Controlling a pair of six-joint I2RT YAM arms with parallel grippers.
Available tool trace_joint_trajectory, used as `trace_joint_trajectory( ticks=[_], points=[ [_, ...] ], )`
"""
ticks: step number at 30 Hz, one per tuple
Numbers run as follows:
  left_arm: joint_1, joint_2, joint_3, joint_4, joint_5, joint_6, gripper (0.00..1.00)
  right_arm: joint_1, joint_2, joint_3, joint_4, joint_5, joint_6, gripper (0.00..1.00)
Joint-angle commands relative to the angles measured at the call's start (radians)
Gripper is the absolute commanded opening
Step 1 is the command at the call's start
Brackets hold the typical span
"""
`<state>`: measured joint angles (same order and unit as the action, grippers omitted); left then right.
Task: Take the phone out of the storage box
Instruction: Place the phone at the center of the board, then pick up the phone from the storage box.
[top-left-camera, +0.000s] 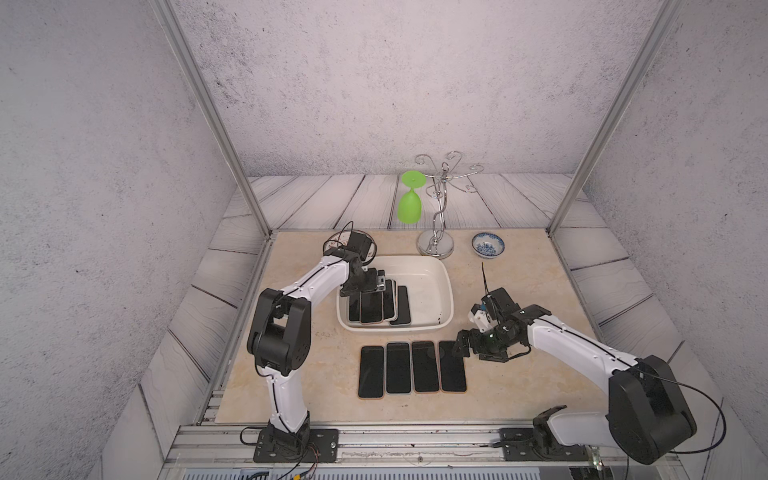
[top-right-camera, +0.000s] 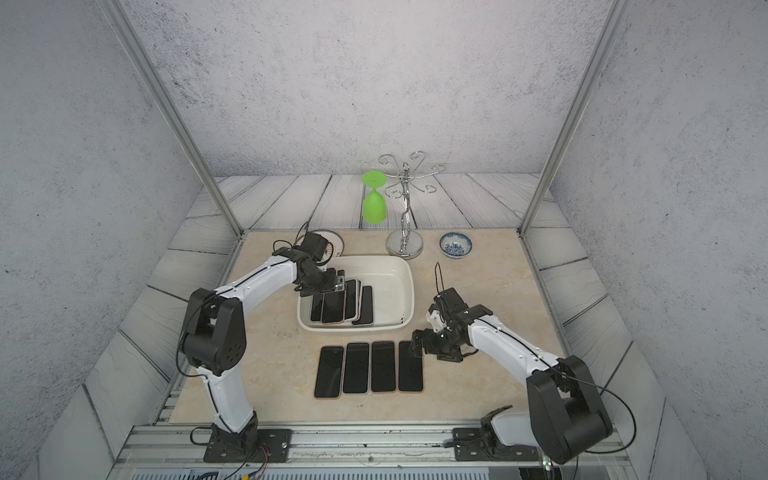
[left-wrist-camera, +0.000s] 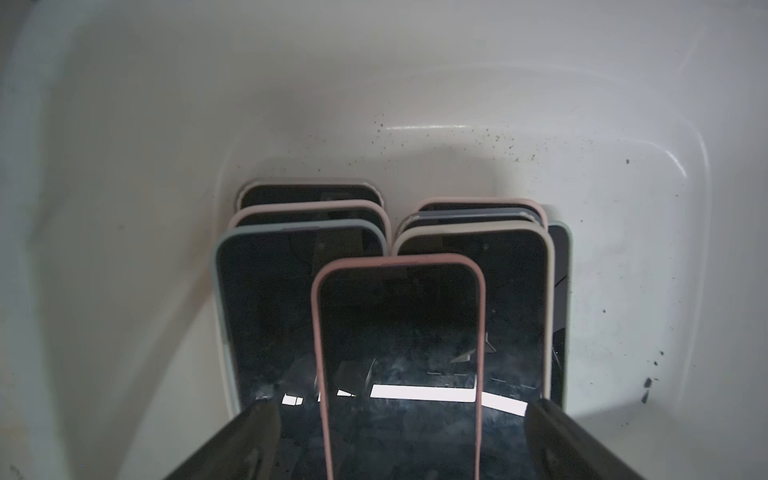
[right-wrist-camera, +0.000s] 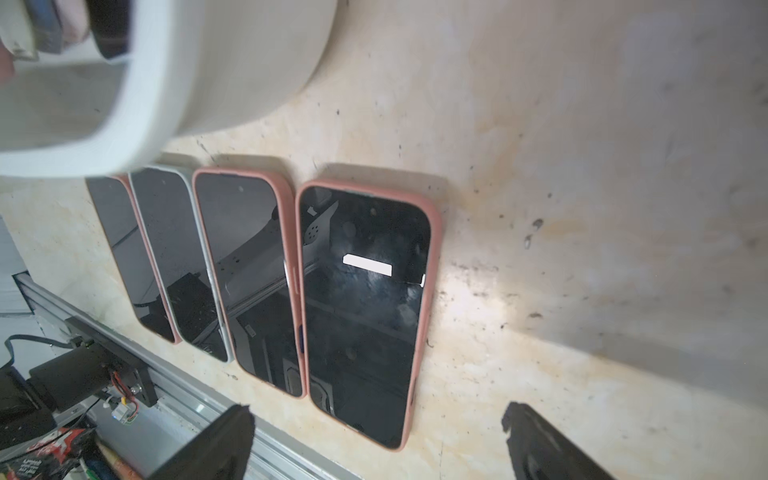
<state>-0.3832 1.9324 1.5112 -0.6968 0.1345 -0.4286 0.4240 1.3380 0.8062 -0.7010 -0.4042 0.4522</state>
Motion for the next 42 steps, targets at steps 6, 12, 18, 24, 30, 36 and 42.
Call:
trace_joint_trajectory(
  ticks=[6, 12, 18, 24, 30, 36, 42],
  points=[
    [-0.023, 0.117, 0.088, -0.064, -0.045, 0.046, 0.98, -0.002, 0.016, 0.132, -0.076, 0.003, -0.049, 0.99],
    [-0.026, 0.172, 0.112, -0.088, -0.056, 0.051, 0.98, -0.002, 0.035, 0.165, -0.071, -0.020, -0.069, 0.99],
    [-0.033, 0.212, 0.127, -0.107, -0.048, 0.062, 1.00, -0.001, 0.051, 0.171, -0.060, -0.038, -0.082, 0.99],
    [-0.033, 0.230, 0.131, -0.107, -0.028, 0.074, 0.79, -0.001, 0.071, 0.186, -0.045, -0.068, -0.088, 0.99],
    [-0.032, 0.218, 0.156, -0.127, -0.018, 0.097, 0.56, -0.002, 0.117, 0.218, -0.014, -0.120, -0.091, 0.99],
    [-0.031, 0.128, 0.183, -0.138, 0.028, 0.108, 0.32, -0.001, 0.182, 0.272, 0.112, -0.265, -0.080, 0.99],
    [-0.030, 0.027, 0.240, -0.172, 0.128, 0.102, 0.29, 0.017, 0.268, 0.353, 0.340, -0.424, -0.006, 0.98]
  ],
)
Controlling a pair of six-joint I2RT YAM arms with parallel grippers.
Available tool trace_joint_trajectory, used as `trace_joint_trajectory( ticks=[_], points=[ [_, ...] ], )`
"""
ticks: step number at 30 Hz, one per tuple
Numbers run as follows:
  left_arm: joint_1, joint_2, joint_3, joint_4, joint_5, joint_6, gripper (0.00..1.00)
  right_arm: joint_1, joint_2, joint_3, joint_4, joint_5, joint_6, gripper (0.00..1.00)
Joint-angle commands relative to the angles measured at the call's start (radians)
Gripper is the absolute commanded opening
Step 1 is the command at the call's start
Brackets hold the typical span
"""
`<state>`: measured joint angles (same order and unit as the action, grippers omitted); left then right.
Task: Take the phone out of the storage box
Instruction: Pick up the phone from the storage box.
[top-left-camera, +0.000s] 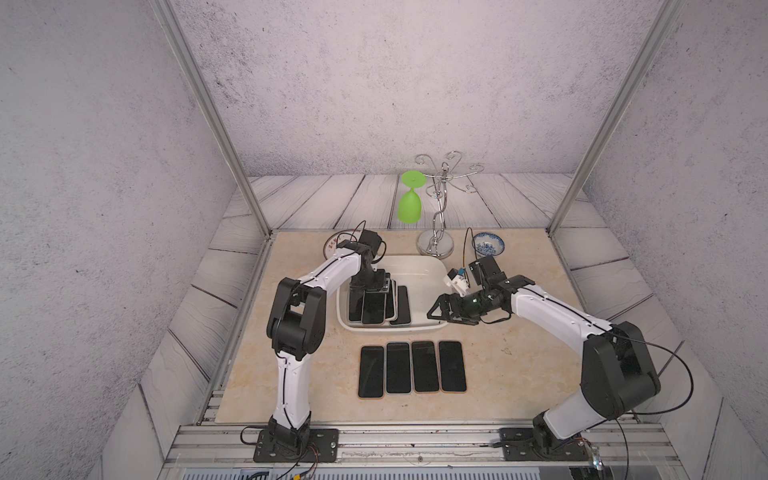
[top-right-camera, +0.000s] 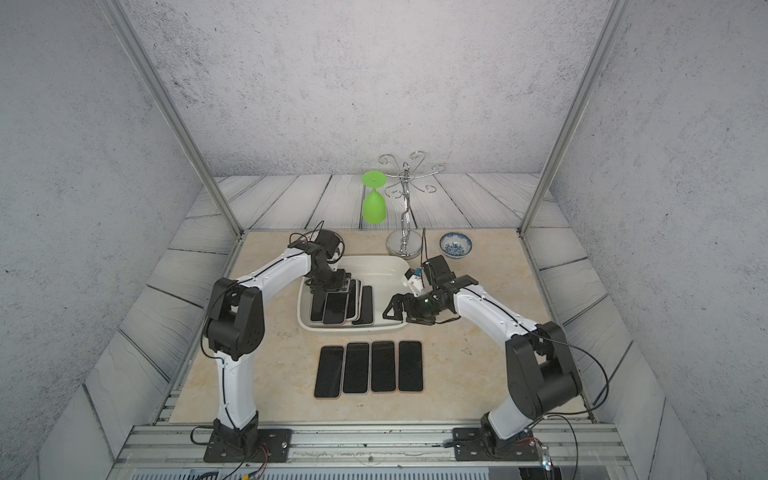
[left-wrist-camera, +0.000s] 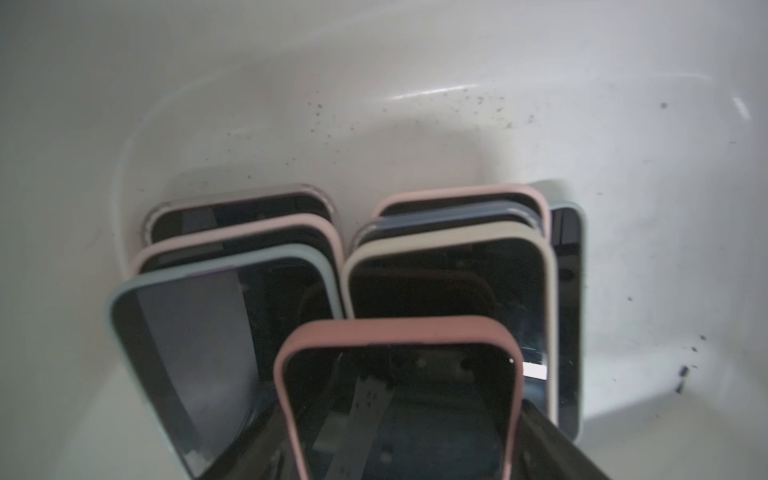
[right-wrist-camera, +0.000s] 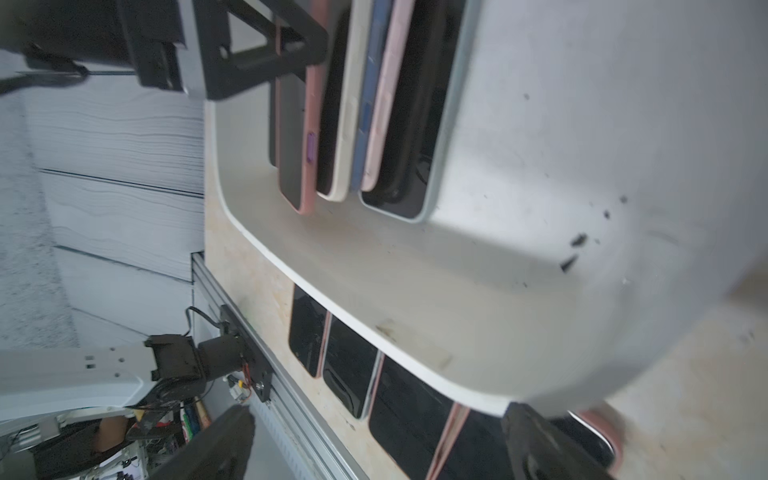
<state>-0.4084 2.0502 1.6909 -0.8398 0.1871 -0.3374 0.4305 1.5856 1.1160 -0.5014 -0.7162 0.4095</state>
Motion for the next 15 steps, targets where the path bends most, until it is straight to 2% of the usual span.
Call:
trace_joint_trajectory(
  ticks=[1, 10, 15],
  points=[
    [-0.005, -0.102, 0.068, -0.037, 0.080, 0.011, 0.29, 0.016, 0.037, 0.060, 0.176, -0.120, 0.050, 0.98],
    [-0.007, -0.173, 0.053, -0.030, 0.159, -0.017, 0.28, 0.081, 0.256, 0.290, 0.192, -0.081, 0.035, 0.87],
    [-0.012, -0.203, 0.026, -0.013, 0.194, -0.037, 0.27, 0.106, 0.373, 0.380, 0.178, -0.058, 0.023, 0.85]
  ],
)
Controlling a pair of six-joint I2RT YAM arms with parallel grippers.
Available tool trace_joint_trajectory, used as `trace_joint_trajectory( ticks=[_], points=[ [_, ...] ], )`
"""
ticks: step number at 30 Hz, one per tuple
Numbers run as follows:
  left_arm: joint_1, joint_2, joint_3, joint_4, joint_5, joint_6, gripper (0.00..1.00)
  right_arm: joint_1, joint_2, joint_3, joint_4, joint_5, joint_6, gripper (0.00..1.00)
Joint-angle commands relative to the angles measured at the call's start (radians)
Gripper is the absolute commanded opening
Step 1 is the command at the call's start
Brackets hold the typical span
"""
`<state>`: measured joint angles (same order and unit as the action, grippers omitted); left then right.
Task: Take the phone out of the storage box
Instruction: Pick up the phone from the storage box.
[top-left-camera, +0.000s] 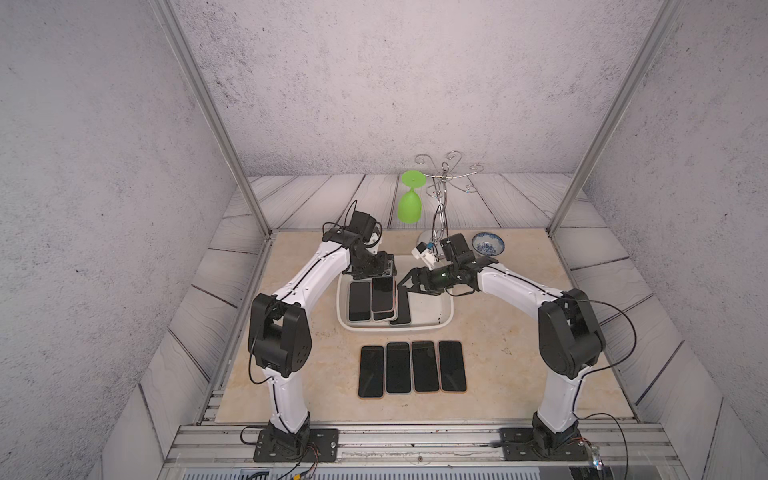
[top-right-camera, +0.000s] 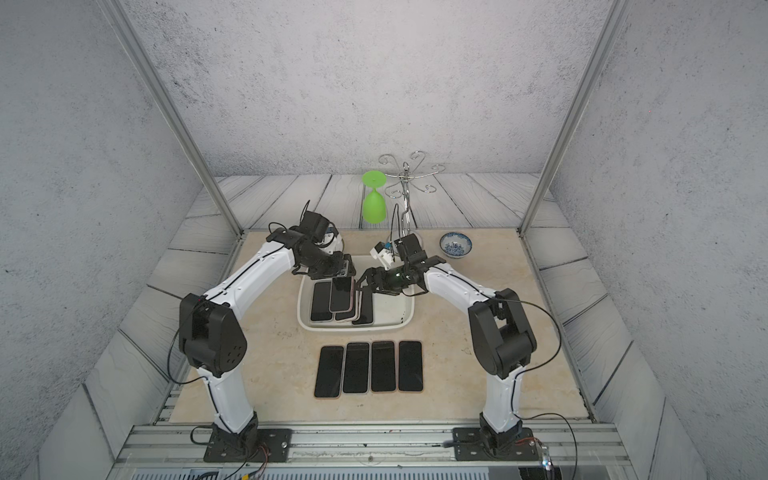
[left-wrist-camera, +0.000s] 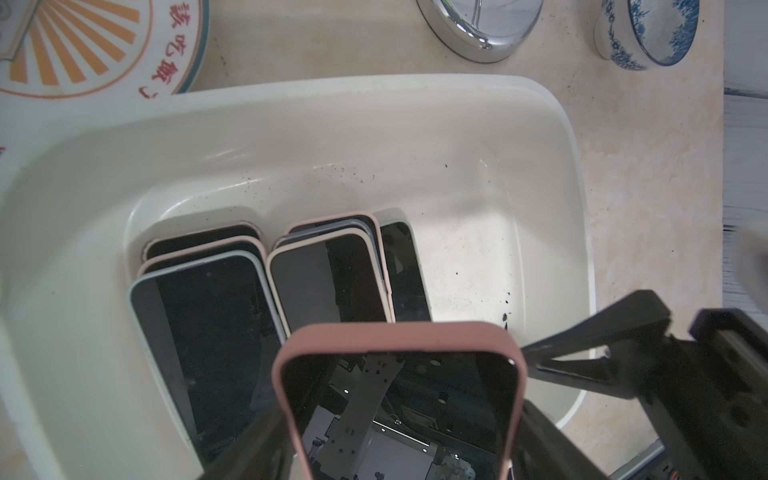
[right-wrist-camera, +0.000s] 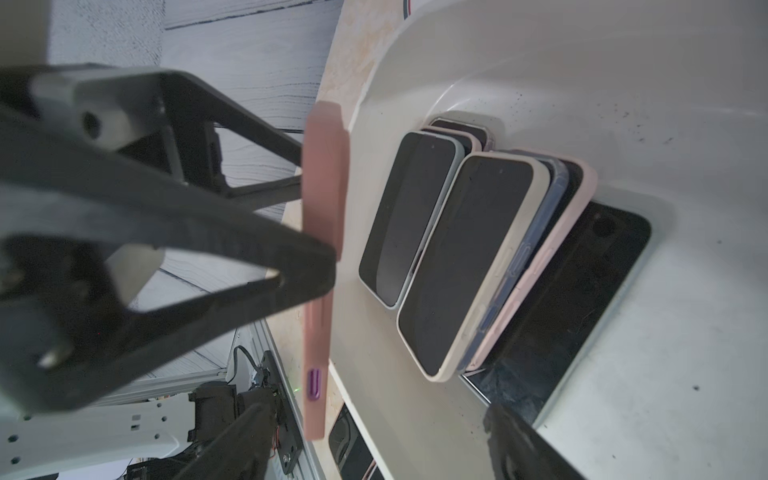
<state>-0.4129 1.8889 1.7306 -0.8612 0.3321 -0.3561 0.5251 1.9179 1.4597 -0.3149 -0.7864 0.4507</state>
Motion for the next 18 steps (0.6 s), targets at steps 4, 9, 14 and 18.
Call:
trace_joint_trajectory(
  ticks=[4, 9, 14, 18],
  points=[
    [-0.018, -0.057, -0.032, 0.019, 0.056, -0.029, 0.27, 0.032, 0.090, 0.069, 0.020, 0.001, -0.002, 0.84],
    [-0.026, -0.066, -0.059, 0.037, 0.071, -0.037, 0.26, 0.053, 0.138, 0.111, 0.025, -0.003, 0.024, 0.65],
    [-0.024, -0.086, -0.090, 0.060, 0.103, -0.046, 0.26, 0.052, 0.123, 0.073, 0.070, -0.037, 0.060, 0.11],
    [-0.009, -0.096, -0.095, 0.071, 0.134, -0.056, 0.63, 0.052, 0.033, -0.023, 0.086, -0.073, 0.066, 0.00]
  ],
)
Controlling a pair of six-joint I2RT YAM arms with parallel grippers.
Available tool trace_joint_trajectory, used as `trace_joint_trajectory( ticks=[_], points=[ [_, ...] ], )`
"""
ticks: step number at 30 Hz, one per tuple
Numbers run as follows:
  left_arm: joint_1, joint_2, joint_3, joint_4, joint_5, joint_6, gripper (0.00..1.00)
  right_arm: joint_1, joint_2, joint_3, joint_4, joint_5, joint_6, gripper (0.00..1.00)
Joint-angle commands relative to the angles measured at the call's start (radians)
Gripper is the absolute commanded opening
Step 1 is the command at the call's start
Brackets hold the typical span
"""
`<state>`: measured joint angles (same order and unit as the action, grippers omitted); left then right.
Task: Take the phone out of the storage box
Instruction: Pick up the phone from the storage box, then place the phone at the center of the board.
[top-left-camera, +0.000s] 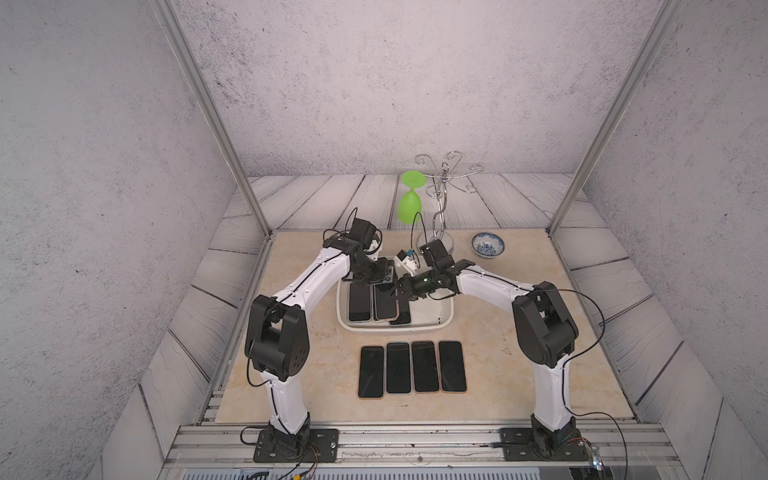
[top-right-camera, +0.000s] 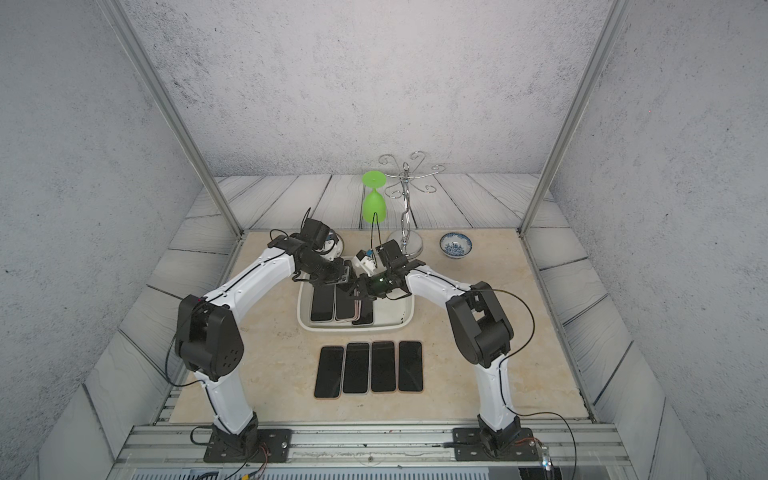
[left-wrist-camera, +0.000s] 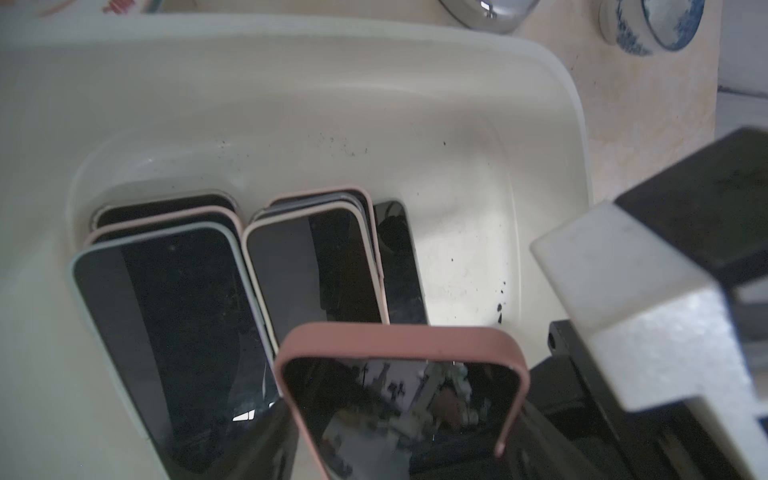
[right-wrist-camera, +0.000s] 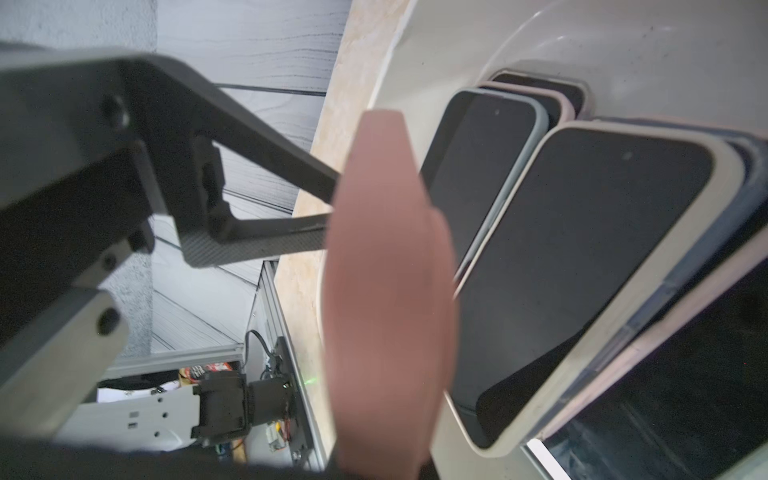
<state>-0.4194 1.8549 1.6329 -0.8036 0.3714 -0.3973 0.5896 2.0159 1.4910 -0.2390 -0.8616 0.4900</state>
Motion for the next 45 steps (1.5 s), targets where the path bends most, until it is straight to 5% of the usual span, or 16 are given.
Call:
trace_joint_trajectory(
  ticks=[1, 3, 8, 13, 22, 39, 45],
  points=[
    [0.010, -0.065, 0.009, 0.014, 0.102, -0.018, 0.77, -0.014, -0.105, -0.087, -0.004, 0.003, 0.020, 0.00],
    [0.038, -0.074, 0.017, 0.021, 0.119, -0.028, 0.99, -0.014, -0.192, -0.151, -0.051, 0.021, -0.001, 0.00],
    [0.106, -0.111, 0.034, 0.024, 0.110, -0.033, 0.98, -0.043, -0.439, -0.309, -0.387, 0.161, -0.121, 0.00],
    [0.107, -0.134, -0.062, 0.107, 0.068, -0.049, 0.98, -0.204, -0.643, -0.494, -0.629, 0.361, -0.150, 0.00],
    [0.099, -0.137, -0.126, 0.136, 0.052, -0.035, 0.98, -0.261, -0.621, -0.535, -0.711, 0.576, -0.157, 0.00],
    [0.100, -0.115, -0.152, 0.158, 0.072, -0.026, 0.98, -0.266, -0.518, -0.689, -0.507, 0.361, -0.138, 0.00],
    [0.101, -0.099, -0.153, 0.152, 0.074, -0.027, 0.98, -0.265, -0.497, -0.695, -0.515, 0.384, -0.124, 0.06]
  ],
)
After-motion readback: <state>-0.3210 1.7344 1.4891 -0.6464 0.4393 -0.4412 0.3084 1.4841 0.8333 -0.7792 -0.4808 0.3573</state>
